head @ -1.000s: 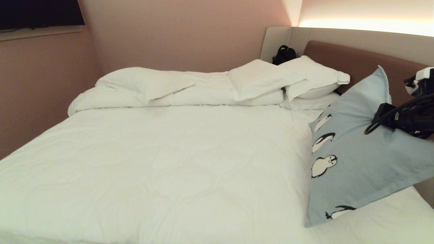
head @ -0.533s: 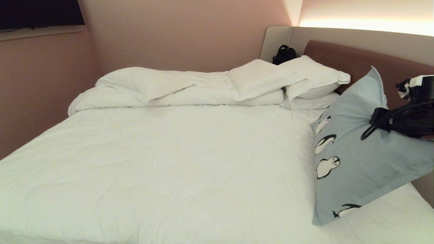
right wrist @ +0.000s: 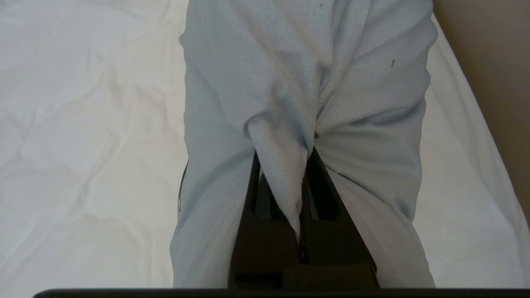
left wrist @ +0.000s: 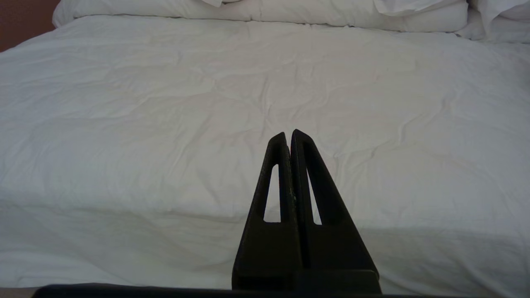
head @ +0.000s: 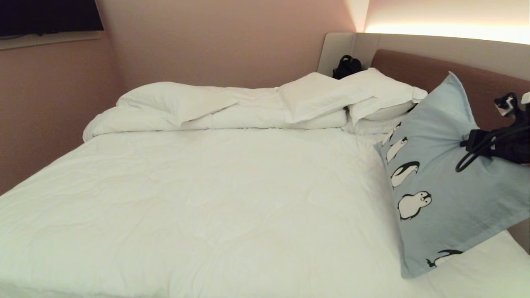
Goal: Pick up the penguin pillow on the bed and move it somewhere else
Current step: Place the pillow at the bedside
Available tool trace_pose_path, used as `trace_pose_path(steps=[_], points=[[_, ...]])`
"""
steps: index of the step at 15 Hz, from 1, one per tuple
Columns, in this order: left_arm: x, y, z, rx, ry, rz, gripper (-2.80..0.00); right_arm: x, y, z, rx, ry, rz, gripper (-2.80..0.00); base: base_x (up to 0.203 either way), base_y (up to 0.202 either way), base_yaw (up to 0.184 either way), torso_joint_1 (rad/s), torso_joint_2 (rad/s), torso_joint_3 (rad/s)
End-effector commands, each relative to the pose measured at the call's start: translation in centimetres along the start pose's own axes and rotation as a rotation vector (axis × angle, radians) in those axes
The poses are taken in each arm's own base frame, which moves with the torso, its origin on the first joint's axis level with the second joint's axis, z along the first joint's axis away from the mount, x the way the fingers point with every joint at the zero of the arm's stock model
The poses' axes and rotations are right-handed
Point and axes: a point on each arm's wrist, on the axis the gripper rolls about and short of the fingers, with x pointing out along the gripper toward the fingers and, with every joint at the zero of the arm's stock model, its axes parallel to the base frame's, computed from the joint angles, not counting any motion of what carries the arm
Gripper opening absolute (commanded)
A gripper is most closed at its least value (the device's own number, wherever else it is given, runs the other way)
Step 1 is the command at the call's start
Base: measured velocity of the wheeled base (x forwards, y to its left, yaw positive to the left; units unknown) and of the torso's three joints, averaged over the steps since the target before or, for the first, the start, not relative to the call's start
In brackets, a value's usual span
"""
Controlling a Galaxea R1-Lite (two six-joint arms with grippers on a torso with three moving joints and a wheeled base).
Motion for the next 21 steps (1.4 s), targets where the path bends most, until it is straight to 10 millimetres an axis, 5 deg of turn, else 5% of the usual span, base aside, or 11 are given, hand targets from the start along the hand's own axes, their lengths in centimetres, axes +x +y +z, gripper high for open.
trace_pose_path(steps=[1,10,15,21], points=[[0.0,0.0,0.0,-0.001,-0.001,0.001,-2.8,-0.4,-0.6,-0.2,-0.048,0.029,0.073,-2.8,0.0,0.0,0.0,0.0,0.0,0.0],[0.0,0.0,0.0,-0.001,-0.001,0.001,-2.8,-0.8,-2.7,-0.1,-0.213,0.057,0.079,-2.8,0.0,0.0,0.0,0.0,0.0,0.0],[0.0,0.0,0.0,-0.001,-0.001,0.001,-2.8,1.6,-5.7,-1.7,-0.171,0.11,0.037,-2.8,0.0,0.0,0.0,0.0,0.0,0.0],[0.0,0.0,0.0,-0.001,-0.001,0.001,-2.8,4.1,-7.0,-4.1,-0.137,0.179,0.039,-2.8,0.0,0.0,0.0,0.0,0.0,0.0]])
